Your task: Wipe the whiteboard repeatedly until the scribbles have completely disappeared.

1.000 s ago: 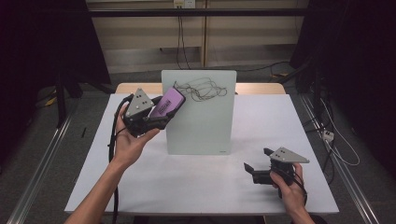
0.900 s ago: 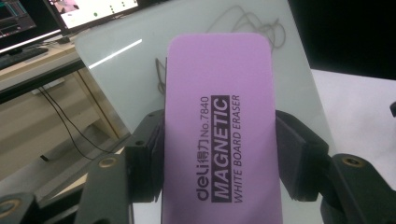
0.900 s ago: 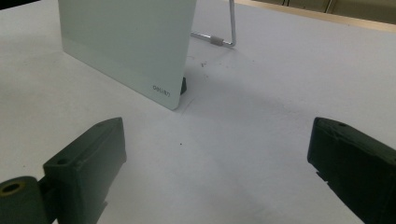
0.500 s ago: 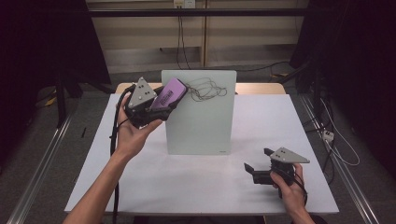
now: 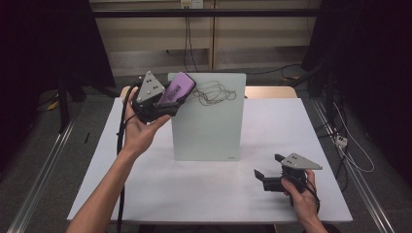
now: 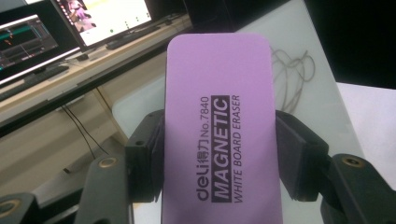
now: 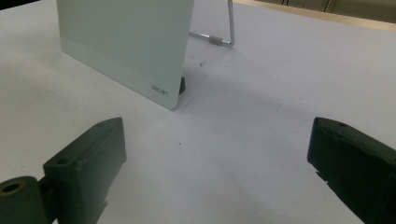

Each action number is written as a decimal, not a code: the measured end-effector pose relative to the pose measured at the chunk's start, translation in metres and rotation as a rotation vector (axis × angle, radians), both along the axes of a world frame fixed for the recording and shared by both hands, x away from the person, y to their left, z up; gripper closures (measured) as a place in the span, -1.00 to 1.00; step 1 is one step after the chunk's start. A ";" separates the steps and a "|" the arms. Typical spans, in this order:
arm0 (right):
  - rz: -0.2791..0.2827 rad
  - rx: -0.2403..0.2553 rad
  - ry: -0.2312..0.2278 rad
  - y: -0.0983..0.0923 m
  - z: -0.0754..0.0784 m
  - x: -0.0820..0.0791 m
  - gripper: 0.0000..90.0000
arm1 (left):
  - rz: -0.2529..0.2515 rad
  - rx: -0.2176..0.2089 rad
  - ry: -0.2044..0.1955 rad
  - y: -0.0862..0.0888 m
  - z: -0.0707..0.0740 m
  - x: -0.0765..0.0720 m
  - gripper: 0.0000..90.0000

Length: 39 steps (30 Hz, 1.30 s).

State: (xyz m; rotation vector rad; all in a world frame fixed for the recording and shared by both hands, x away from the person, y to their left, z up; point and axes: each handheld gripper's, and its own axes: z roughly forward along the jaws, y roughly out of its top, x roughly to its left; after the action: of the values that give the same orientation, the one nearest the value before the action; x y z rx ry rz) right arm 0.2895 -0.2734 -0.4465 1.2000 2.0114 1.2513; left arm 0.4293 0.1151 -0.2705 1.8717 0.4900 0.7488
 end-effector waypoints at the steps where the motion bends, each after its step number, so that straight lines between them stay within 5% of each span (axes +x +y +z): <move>1: 0.000 0.001 0.001 0.000 0.000 0.000 -0.89 | 0.000 -0.002 -0.005 -0.001 0.000 0.001 -0.09; 12: 0.001 0.003 -0.002 0.000 0.000 0.000 -0.89 | -0.011 0.027 -0.028 -0.003 -0.004 0.011 -0.09; 24: 0.001 0.002 0.003 0.000 0.000 0.000 -0.89 | -0.023 0.040 -0.004 -0.006 -0.008 0.011 -0.08; 39: -0.001 0.007 0.008 0.001 0.000 -0.001 -0.89 | -0.081 0.118 -0.001 -0.025 -0.022 0.005 -0.08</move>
State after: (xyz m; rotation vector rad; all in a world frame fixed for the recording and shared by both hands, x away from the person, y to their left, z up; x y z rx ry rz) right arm 0.2887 -0.2729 -0.4461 1.2111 2.0132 1.2558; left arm 0.4339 0.0903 -0.2928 1.9885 0.3740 0.7385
